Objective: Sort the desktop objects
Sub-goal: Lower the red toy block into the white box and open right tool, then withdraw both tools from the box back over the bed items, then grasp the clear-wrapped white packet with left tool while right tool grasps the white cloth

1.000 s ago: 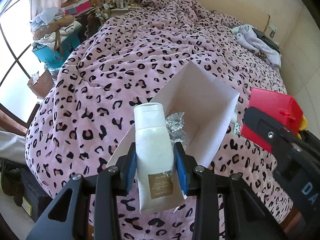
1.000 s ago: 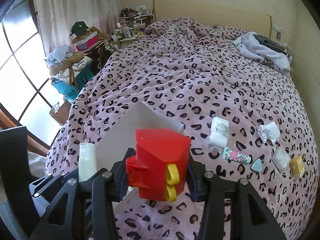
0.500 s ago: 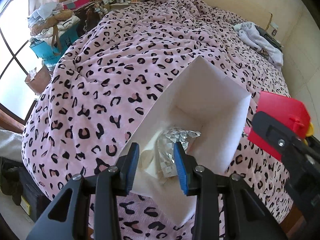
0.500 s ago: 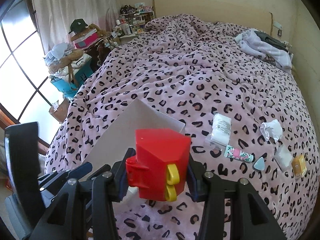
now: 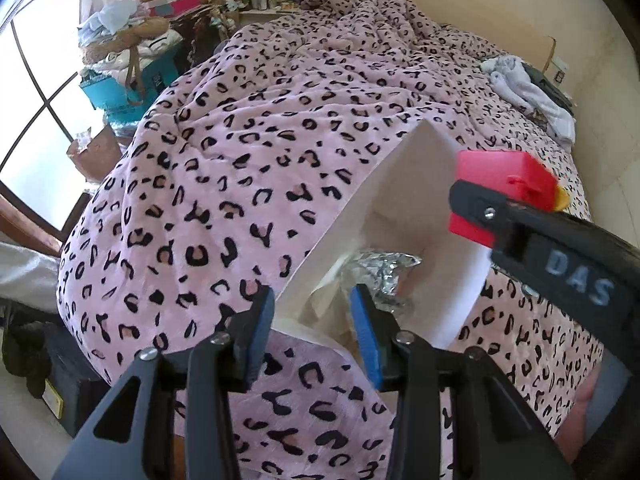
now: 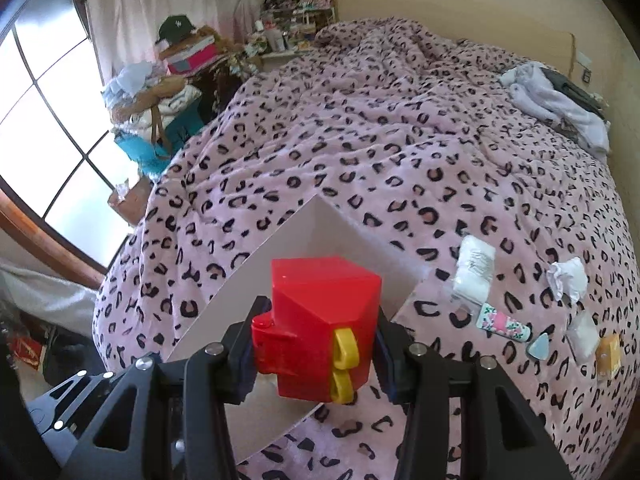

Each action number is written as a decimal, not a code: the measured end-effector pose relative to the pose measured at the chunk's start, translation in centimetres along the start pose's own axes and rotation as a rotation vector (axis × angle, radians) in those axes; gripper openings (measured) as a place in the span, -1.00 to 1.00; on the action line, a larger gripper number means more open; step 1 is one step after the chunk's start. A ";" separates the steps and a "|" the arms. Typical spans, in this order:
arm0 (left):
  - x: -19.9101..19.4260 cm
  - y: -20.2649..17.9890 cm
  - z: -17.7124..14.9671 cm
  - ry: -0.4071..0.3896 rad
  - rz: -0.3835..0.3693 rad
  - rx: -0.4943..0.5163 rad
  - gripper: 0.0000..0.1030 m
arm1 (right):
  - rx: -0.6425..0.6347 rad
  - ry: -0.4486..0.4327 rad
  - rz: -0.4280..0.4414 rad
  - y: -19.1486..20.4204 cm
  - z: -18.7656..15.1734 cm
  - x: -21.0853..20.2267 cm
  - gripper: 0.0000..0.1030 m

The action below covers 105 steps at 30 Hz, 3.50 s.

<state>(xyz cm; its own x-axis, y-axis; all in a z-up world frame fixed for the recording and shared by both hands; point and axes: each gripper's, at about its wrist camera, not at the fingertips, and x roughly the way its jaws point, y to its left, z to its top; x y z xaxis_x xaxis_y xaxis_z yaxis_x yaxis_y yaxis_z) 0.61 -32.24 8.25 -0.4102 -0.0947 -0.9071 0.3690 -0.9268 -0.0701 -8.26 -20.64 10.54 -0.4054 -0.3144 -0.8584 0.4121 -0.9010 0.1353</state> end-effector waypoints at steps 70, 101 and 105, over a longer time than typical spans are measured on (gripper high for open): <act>5.8 -24.4 -13.1 0.058 -0.214 0.290 0.37 | 0.497 -0.011 -0.267 -30.2 -25.5 -5.6 -0.05; 13.9 -29.8 -7.1 0.081 -0.158 0.305 0.38 | 0.634 0.004 -0.257 -40.7 -25.7 -1.0 0.01; 15.8 -30.5 -2.9 0.063 -0.112 0.306 0.47 | 0.616 0.001 -0.243 -40.5 -24.5 -0.2 0.01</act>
<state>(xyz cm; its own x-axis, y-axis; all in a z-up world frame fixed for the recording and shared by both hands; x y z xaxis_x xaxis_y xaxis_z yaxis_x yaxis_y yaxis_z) -14.75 -4.39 -5.11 -0.3778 0.0274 -0.9255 0.0531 -0.9973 -0.0512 -4.89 23.20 -6.83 -0.4270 -0.0806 -0.9006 -0.2332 -0.9525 0.1958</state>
